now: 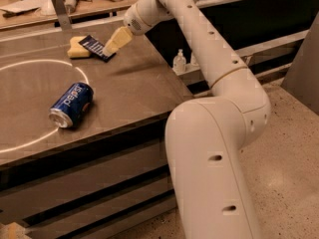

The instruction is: Move rxbar blueberry near sponge

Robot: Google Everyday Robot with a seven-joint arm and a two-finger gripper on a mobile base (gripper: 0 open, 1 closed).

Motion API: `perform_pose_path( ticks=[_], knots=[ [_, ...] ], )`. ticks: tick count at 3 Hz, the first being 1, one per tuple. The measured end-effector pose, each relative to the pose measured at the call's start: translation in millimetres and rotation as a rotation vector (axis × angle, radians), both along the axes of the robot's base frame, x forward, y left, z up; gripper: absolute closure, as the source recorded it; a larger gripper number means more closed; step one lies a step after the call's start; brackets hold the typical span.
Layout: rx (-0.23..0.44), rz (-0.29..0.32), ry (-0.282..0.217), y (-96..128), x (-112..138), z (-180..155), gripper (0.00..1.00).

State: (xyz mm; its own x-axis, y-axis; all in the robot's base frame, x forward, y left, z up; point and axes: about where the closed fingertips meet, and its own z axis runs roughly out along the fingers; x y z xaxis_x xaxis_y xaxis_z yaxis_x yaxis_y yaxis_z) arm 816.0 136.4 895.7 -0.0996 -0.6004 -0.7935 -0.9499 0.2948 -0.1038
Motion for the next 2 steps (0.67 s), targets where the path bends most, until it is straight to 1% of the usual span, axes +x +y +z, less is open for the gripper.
perform_pose_path(
  ticks=[1,2],
  knots=[
    [-0.034,0.018,-0.01,-23.9,-19.0,-1.3,0.0],
    [-0.046,-0.043,0.072,-37.6,-28.5,-47.7,0.0]
  ],
)
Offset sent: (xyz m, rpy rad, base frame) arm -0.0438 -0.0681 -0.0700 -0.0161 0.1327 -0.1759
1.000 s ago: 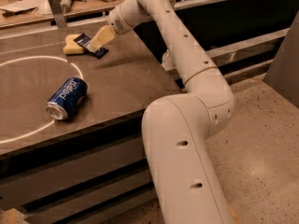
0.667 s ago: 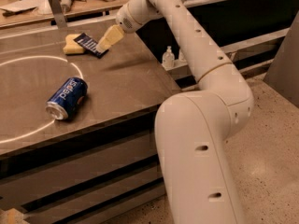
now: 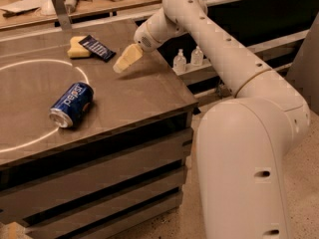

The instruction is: Move rxbar blueberry near sponge

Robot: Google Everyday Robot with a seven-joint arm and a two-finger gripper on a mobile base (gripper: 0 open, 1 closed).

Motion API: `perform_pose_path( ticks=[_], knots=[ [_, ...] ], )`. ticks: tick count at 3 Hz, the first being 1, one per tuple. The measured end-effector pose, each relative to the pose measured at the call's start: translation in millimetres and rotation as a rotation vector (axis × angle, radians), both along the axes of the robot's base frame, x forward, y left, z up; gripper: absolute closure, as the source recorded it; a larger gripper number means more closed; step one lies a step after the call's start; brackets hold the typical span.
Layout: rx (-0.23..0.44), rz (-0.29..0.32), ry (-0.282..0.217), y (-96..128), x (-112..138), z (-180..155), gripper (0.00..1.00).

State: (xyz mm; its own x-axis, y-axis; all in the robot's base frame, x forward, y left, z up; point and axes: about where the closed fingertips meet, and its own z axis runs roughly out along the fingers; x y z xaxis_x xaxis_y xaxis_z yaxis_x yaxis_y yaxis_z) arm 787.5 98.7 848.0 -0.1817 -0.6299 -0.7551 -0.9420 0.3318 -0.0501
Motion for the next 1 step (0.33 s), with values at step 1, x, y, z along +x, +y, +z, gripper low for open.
perform_pose_path(
  ticks=[1],
  knots=[
    [0.001,0.001,-0.002,0.3,0.3,1.0,0.0]
  ],
)
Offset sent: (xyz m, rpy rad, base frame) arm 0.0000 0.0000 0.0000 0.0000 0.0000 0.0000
